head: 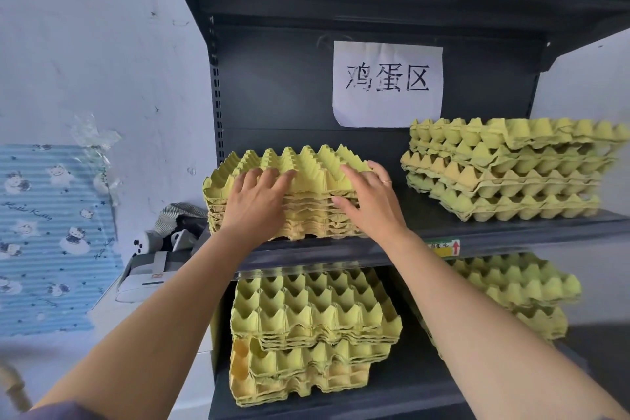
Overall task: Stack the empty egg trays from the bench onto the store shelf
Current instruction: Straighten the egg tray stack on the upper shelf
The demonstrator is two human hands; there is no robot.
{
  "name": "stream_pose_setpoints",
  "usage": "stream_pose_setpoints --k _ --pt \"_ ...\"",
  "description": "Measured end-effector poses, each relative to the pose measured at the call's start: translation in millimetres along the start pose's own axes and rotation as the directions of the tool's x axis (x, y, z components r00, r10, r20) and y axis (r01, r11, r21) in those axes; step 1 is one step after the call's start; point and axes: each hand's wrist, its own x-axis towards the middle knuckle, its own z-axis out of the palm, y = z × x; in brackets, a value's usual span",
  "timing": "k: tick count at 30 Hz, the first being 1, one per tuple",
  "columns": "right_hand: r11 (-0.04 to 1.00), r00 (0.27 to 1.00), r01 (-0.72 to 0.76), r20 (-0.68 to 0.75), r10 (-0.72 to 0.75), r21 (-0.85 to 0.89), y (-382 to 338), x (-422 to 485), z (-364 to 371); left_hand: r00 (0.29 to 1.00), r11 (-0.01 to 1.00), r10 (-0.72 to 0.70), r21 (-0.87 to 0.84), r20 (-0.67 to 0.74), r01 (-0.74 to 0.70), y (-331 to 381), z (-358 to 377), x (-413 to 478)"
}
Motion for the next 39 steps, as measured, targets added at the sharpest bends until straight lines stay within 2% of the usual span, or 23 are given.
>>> stream_pose_setpoints --k 5,9,14,22,30,35,37,39 --pt "0.999 0.998 0.028 0.054 -0.026 -0.029 -3.1 0.5 -17.1 0.997 0.997 0.064 -0.030 -0.033 -0.065 12.8 -10.4 6.3" --pt "0.996 0.996 0.080 -0.029 -0.081 -0.049 8.9 -6.5 -40.4 0.990 0.988 0.114 -0.092 -0.080 -0.122 41.2 -22.5 16.6" --pt "0.990 0.984 0.123 -0.121 -0.131 -0.065 51.4 -18.9 -80.8 0.972 0.954 0.197 -0.201 -0.131 -0.221 114.1 -38.6 37.3" --pt "0.985 0.972 0.127 -0.182 -0.147 -0.113 190.8 -42.2 -174.8 0.947 0.883 0.269 -0.349 -0.174 -0.315 269.7 -44.1 87.2" --pt "0.990 0.987 0.018 -0.155 -0.039 -0.137 309.0 -28.4 -222.0 0.931 0.922 0.207 -0.258 -0.300 -0.288 348.8 -50.1 150.4" --pt "0.960 0.999 0.016 -0.023 -0.024 -0.278 346.7 4.7 -223.7 0.965 0.976 0.212 -0.026 -0.155 -0.218 367.5 -48.2 193.7" --pt "0.961 0.993 0.020 0.120 0.014 -0.277 360.2 20.9 -224.7 0.976 0.978 0.208 0.015 -0.062 -0.207 368.7 -46.2 207.0" --pt "0.980 0.956 0.021 0.291 0.038 -0.199 371.4 37.5 -228.0 0.979 0.982 0.190 -0.022 0.079 -0.189 366.7 -46.6 218.4"
